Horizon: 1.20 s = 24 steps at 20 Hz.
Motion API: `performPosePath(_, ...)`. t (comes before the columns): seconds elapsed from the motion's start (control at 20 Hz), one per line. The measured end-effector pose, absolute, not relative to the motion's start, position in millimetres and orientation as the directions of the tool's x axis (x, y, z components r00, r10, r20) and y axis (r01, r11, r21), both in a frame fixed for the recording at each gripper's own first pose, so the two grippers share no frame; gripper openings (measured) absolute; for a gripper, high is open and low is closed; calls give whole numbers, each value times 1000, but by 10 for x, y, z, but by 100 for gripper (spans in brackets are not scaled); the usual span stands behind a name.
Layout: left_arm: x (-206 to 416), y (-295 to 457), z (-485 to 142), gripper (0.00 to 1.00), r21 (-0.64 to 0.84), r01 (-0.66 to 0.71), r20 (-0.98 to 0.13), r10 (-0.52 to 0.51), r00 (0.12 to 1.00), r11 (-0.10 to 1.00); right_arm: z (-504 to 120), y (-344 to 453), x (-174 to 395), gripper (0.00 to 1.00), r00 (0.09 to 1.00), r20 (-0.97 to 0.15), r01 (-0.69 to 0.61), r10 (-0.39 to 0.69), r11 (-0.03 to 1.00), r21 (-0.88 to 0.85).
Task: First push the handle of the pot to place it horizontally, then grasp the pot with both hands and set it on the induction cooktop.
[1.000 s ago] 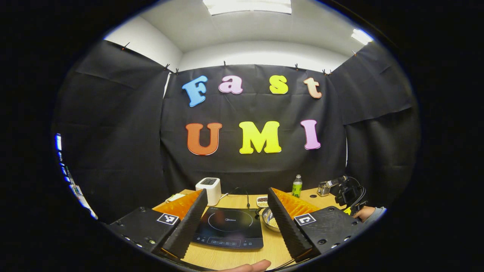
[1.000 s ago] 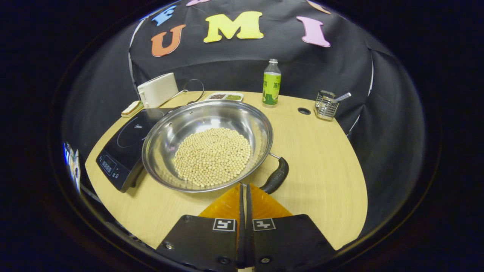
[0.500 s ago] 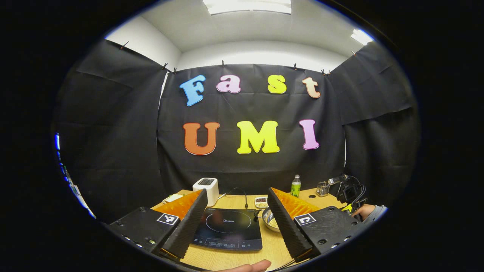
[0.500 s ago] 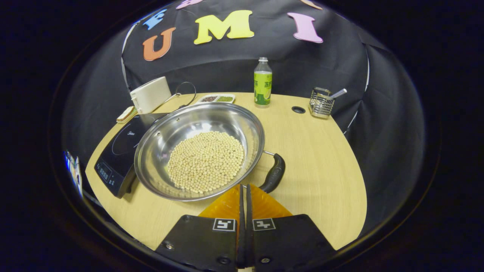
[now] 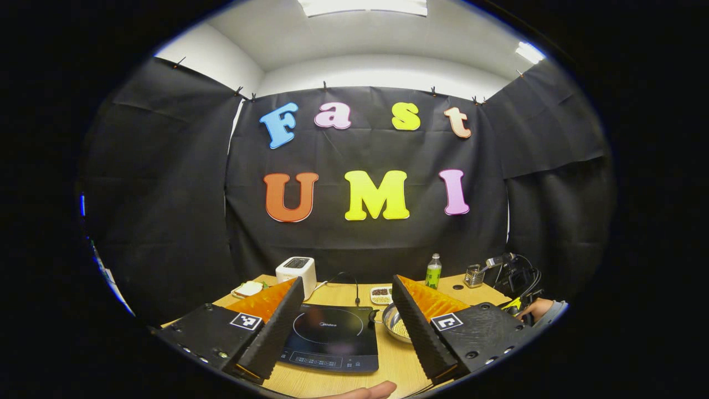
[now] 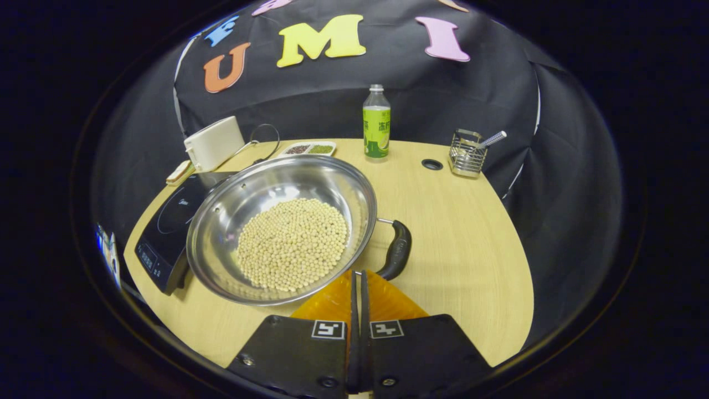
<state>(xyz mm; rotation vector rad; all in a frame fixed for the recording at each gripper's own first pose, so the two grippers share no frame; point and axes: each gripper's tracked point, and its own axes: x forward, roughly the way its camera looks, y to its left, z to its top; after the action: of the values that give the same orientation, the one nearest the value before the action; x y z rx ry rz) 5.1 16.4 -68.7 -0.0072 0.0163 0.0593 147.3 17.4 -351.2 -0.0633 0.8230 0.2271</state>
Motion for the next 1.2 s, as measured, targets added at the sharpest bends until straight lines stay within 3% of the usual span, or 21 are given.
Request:
performPosePath(0.45, 575, 6, -894, 95, -46, -32, -99, 28, 995, 998, -3507, 59, 1702, 3, 662, -728, -229, 177, 973, 29)
performPosePath(0.9, 1131, -225, -1245, 95, -72, 4, -193, -18, 981, 997, -3027, 97, 1736, 4, 772, -602, -224, 201, 974, 38)
performPosePath(0.95, 1193, -257, -1311, 95, -70, 11, -207, -25, 978, 997, -2965, 106, 1726, 7, 785, -584, -225, 205, 974, 40)
performPosePath(1.1, 1342, -354, -1521, 95, -84, 37, -250, -57, 967, 996, -2843, 62, 1746, 66, 817, -548, -203, 178, 979, 16)
performPosePath(1.2, 1444, -422, -1740, 95, -105, 54, -306, -84, 948, 993, -2815, 17, 1755, 69, 829, -541, -173, 141, 985, -8)
